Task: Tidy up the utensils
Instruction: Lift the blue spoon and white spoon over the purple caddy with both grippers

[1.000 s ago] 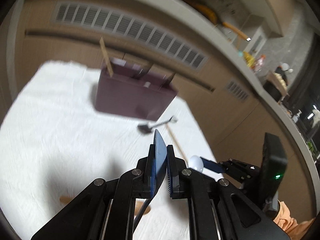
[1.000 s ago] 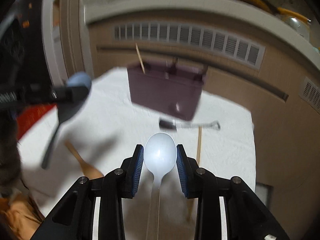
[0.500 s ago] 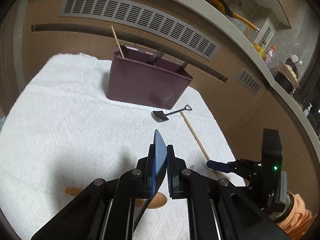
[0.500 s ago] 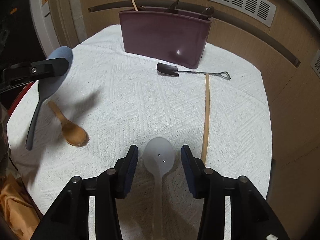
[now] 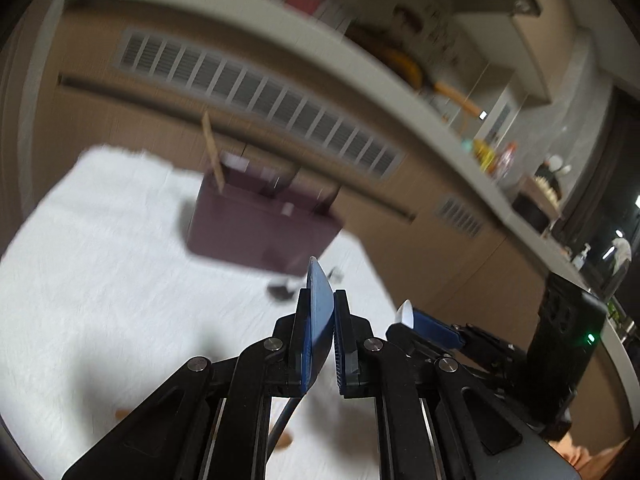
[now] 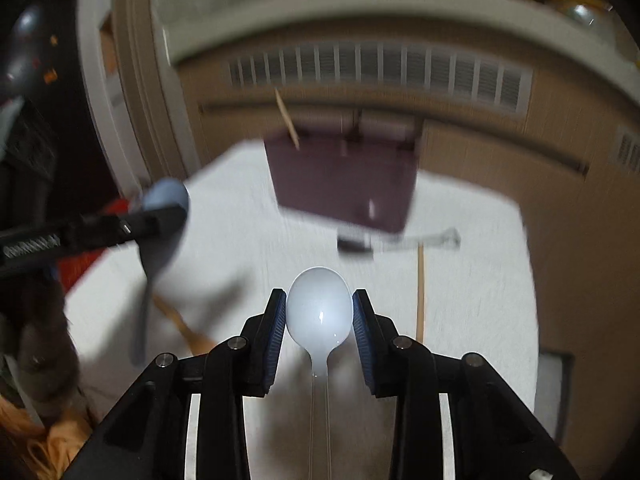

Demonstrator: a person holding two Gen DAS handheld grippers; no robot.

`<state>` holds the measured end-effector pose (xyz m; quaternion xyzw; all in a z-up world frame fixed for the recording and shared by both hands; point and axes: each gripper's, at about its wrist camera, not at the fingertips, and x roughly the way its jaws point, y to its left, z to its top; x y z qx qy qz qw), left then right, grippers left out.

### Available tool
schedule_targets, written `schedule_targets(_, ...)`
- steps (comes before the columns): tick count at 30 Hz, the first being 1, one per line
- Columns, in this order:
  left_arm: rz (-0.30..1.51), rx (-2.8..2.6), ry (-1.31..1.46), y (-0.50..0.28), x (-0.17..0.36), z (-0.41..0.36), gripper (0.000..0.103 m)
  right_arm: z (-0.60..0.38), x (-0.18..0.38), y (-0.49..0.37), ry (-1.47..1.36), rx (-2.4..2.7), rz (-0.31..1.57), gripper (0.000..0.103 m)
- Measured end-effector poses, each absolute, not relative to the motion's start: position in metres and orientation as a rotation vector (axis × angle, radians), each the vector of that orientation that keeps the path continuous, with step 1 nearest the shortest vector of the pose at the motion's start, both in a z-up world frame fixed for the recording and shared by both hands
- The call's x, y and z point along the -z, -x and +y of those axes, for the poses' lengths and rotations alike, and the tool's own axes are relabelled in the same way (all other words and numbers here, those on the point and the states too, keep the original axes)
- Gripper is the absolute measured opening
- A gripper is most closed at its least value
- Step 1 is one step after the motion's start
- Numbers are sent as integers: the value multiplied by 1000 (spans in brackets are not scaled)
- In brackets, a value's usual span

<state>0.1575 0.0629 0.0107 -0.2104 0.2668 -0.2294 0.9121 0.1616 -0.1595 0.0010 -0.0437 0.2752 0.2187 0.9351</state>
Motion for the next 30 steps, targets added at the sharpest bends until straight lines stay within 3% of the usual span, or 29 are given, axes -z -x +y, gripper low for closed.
schedule_targets(5,473,470,375,-194,-52,49,10,-152,-34,-171,93,-473,377,31)
schedule_targets(10,285,455,303,-236,-119,40,10,-153,-108,-219,85,-458,185,32)
schedule_targets(16,110,374,166,-279,-157,26,10,-167,-161,-281,-39,-476,90,32)
schedule_targets(30,222,380,227,-380,-73,31,10,-159,-70,-377,-81,-414,267,32)
